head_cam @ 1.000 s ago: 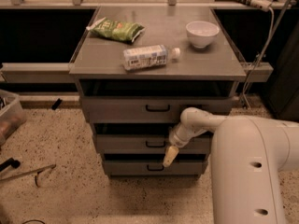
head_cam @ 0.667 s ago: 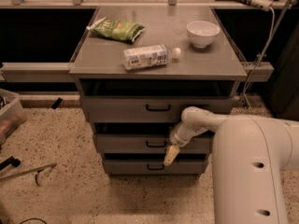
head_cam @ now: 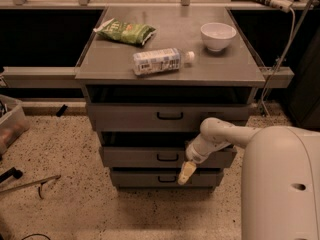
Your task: Open middle drawer
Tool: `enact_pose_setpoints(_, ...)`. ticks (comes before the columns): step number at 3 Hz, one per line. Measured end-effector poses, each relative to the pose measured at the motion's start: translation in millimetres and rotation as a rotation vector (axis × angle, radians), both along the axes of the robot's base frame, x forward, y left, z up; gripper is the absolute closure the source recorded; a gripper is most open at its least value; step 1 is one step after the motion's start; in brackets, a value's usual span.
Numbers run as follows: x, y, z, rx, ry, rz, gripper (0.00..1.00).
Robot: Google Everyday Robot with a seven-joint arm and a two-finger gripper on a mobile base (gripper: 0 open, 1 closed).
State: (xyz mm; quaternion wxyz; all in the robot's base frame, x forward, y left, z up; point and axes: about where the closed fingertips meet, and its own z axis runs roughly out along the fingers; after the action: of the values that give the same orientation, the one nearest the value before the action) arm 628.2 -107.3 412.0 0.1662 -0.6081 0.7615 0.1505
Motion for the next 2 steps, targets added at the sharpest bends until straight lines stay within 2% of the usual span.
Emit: enact_pose_setpoints(2, -3.7, 5.7, -0.3, -0.019, 0.018, 0.014, 0.0)
